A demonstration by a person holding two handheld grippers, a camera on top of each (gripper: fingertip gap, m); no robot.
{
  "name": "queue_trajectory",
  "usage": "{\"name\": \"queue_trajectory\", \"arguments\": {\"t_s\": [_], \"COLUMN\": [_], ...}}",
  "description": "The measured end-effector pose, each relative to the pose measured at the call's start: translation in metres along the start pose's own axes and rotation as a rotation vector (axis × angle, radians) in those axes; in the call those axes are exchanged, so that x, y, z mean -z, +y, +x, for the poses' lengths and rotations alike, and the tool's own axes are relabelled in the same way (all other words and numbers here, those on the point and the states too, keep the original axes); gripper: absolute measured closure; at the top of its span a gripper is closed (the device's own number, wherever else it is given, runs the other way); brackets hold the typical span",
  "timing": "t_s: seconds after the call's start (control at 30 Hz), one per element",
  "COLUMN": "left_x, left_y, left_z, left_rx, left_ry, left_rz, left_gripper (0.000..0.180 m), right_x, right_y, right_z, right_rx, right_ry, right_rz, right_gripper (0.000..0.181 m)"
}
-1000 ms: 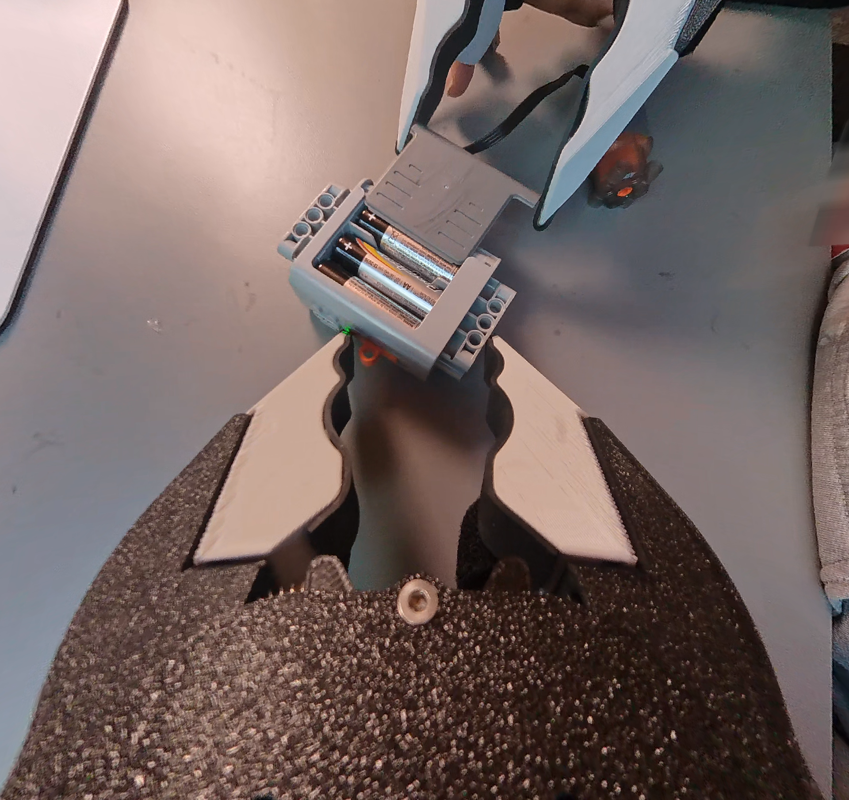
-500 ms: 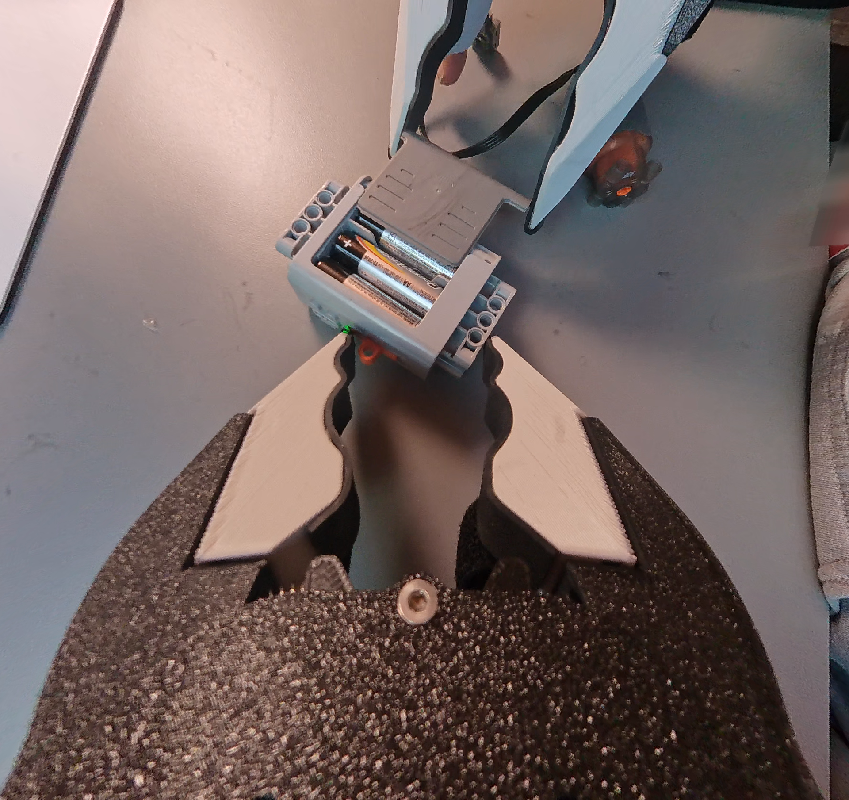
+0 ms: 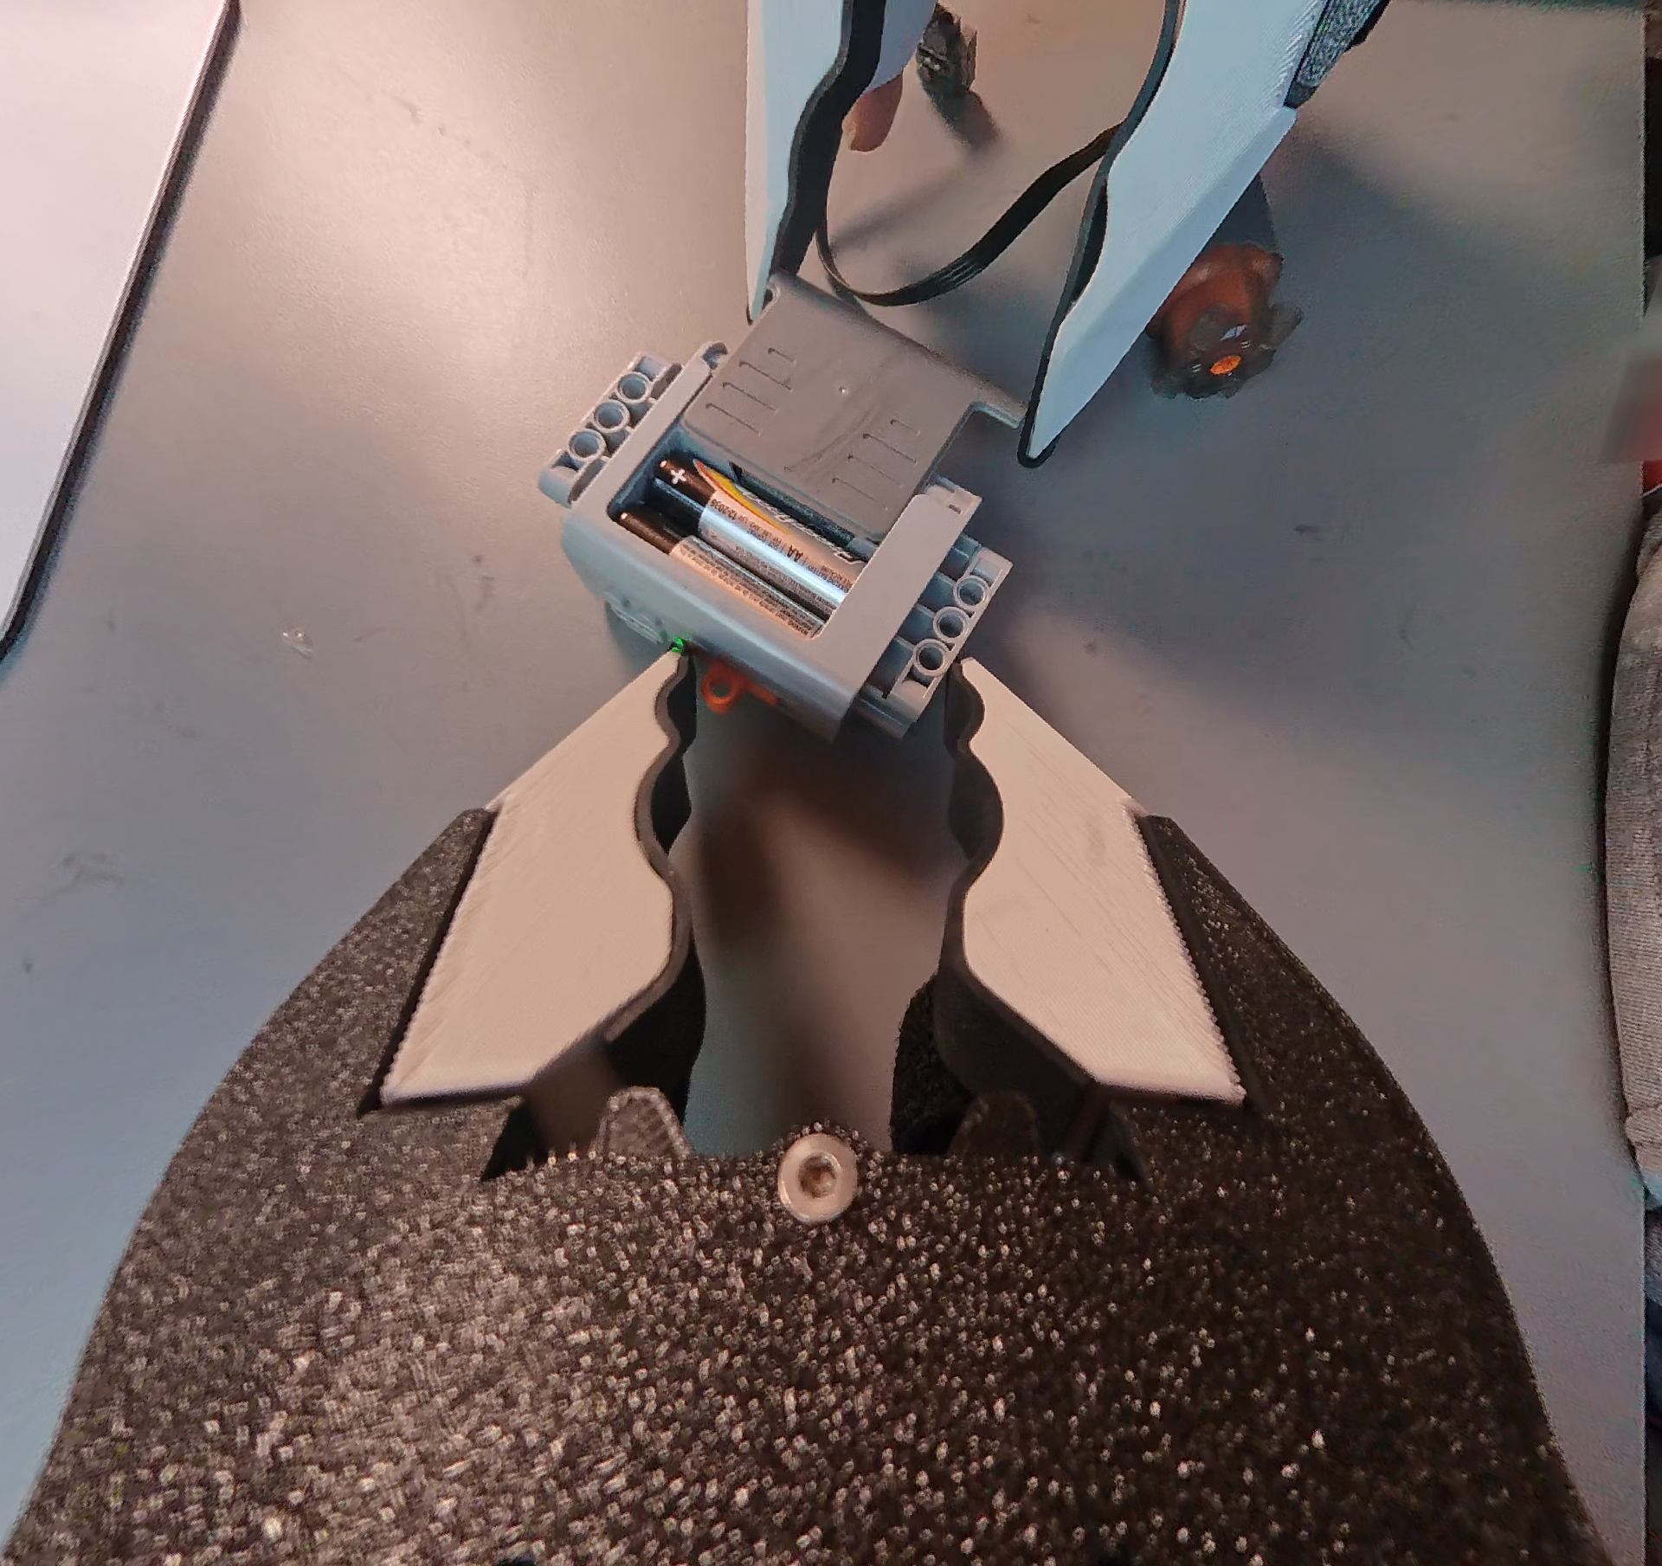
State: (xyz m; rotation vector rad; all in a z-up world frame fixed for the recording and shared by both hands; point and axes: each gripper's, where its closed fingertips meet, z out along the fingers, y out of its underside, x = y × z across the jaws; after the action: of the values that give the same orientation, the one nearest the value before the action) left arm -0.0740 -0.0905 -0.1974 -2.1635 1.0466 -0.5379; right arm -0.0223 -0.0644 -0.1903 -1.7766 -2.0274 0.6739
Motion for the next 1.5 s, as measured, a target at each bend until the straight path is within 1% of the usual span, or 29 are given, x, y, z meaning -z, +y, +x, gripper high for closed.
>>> {"name": "queue_trajectory", "arguments": {"t_s": [0.27,0.53,0.63,0.77,0.8,0.9,0.97,1.27,1.5], "left_x": [0.0,-0.001,-0.001,-0.001,-0.001,0.0,0.0,-0.001,0.0], "left_y": [0.0,0.0,0.0,0.0,0.0,-0.001,-0.001,-0.001,-0.001], "left_z": [0.001,0.004,0.004,0.004,0.005,0.005,0.005,0.005,0.005], "left_rx": [-0.008,-0.026,-0.02,-0.013,-0.012,-0.002,0.003,-0.003,0.005], "left_ry": [0.002,0.011,0.014,0.021,0.022,0.033,0.038,0.034,0.039], "left_rz": [0.0,-0.001,0.001,0.0,0.0,0.009,0.011,0.01,0.012], "left_gripper": [0.127,0.129,0.129,0.129,0.129,0.129,0.129,0.13,0.13], "right_x": [-0.002,-0.007,-0.007,0.002,0.006,0.016,0.016,0.007,0.007], "right_y": [-0.004,-0.011,-0.011,-0.012,-0.013,-0.018,-0.017,-0.02,-0.021], "right_z": [0.0,0.0,0.0,-0.001,0.0,0.001,0.003,0.003,0.005], "right_rx": [-0.005,0.014,0.003,-0.031,-0.033,-0.024,-0.025,-0.004,-0.012], "right_ry": [-0.022,-0.029,-0.036,-0.056,-0.056,-0.043,-0.024,-0.011,-0.017], "right_rz": [-0.047,-0.052,-0.033,0.041,0.072,0.17,0.195,0.212,0.258], "right_gripper": [0.117,0.116,0.115,0.109,0.111,0.14,0.15,0.157,0.156]}}
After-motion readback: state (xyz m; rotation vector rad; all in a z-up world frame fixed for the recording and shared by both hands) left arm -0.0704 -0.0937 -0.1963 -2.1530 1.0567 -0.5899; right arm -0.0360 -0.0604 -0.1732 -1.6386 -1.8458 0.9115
